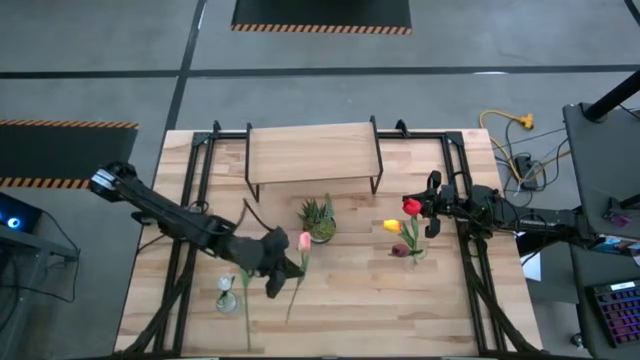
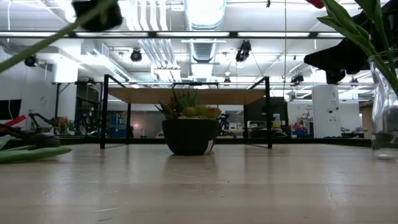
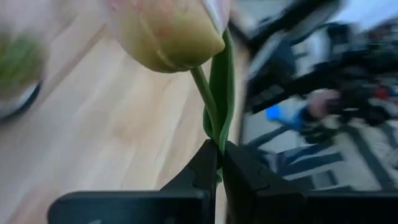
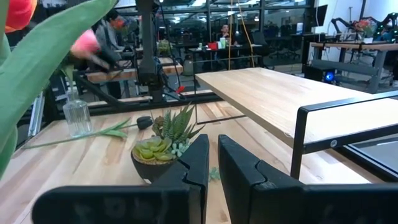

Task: Pick and place flowers into a vace then onto a shelf
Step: Put the pink flower into the left transparent vase

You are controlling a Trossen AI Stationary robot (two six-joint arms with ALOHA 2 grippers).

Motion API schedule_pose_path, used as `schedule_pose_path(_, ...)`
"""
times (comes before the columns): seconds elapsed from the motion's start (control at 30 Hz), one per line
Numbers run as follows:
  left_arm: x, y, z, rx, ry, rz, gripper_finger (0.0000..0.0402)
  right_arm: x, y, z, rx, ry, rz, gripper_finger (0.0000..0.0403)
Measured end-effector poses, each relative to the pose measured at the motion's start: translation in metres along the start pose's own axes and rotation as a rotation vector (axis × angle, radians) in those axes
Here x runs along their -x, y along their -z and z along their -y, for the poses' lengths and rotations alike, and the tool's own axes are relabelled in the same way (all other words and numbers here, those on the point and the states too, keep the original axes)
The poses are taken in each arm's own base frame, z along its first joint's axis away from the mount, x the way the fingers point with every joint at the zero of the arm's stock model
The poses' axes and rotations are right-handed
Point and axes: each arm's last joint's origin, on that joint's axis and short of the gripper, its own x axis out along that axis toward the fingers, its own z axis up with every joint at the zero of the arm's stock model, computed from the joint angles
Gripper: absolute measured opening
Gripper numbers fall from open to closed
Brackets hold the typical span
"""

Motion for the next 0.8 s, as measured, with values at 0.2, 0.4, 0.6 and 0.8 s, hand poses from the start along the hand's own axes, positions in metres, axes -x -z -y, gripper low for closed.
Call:
schedule_pose_path(0.2,0.035,-0.016,0.016,-0.142,0.136,0.134,0.0001,0.0,0.0,0.0,-0.004,0.0,0.0,0.0028)
schedule_pose_path(0.4,0.069,-0.02,0.026,-0.243,0.216,0.2,0.0,0.0,0.0,0.0,-0.007,0.0,-0.002,0.0028)
schedule_pose_path(0.6,0.099,-0.031,0.05,-0.406,0.26,0.277,0.0,0.0,0.0,0.0,-0.007,0.0,-0.002,0.0028)
schedule_pose_path(0.8,0.116,-0.04,0.086,-0.588,0.22,0.203,0.0,0.0,0.0,0.0,-0.003,0.001,-0.002,0.0028)
